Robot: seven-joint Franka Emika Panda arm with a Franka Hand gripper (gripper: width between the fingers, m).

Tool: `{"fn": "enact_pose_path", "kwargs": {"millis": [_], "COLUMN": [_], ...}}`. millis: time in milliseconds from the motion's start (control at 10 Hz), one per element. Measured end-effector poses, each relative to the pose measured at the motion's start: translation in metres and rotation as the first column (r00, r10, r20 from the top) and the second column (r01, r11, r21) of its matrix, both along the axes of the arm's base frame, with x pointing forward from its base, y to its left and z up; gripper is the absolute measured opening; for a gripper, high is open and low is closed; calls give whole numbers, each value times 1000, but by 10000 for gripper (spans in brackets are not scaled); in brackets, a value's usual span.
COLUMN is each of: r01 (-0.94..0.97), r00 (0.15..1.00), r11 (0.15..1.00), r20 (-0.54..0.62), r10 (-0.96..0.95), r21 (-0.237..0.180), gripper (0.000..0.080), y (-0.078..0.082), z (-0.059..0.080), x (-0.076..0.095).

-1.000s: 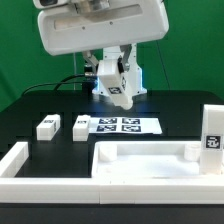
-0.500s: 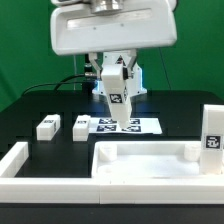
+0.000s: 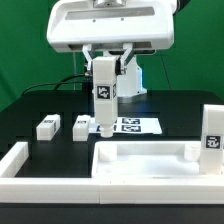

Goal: Assemble desk

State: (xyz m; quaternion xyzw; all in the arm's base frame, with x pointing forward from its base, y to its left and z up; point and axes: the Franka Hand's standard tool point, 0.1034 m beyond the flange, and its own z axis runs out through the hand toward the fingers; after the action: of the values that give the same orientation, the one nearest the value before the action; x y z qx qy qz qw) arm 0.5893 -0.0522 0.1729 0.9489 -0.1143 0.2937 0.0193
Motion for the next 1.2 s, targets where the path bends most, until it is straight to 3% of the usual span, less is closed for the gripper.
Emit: {"fn": "enact_pose_path", "kwargs": {"millis": [300, 700, 1200], "r01": [-4, 8, -13], "r00": [1000, 1000, 1000], "r11": [1000, 1000, 1000], "r20": [-8, -3, -20], "r10": [4, -8, 12], "r21": [-6, -18, -25], "gripper": [287, 287, 287], "y": [1, -16, -4], "z": [-10, -12, -29], "x": [10, 37, 41]}}
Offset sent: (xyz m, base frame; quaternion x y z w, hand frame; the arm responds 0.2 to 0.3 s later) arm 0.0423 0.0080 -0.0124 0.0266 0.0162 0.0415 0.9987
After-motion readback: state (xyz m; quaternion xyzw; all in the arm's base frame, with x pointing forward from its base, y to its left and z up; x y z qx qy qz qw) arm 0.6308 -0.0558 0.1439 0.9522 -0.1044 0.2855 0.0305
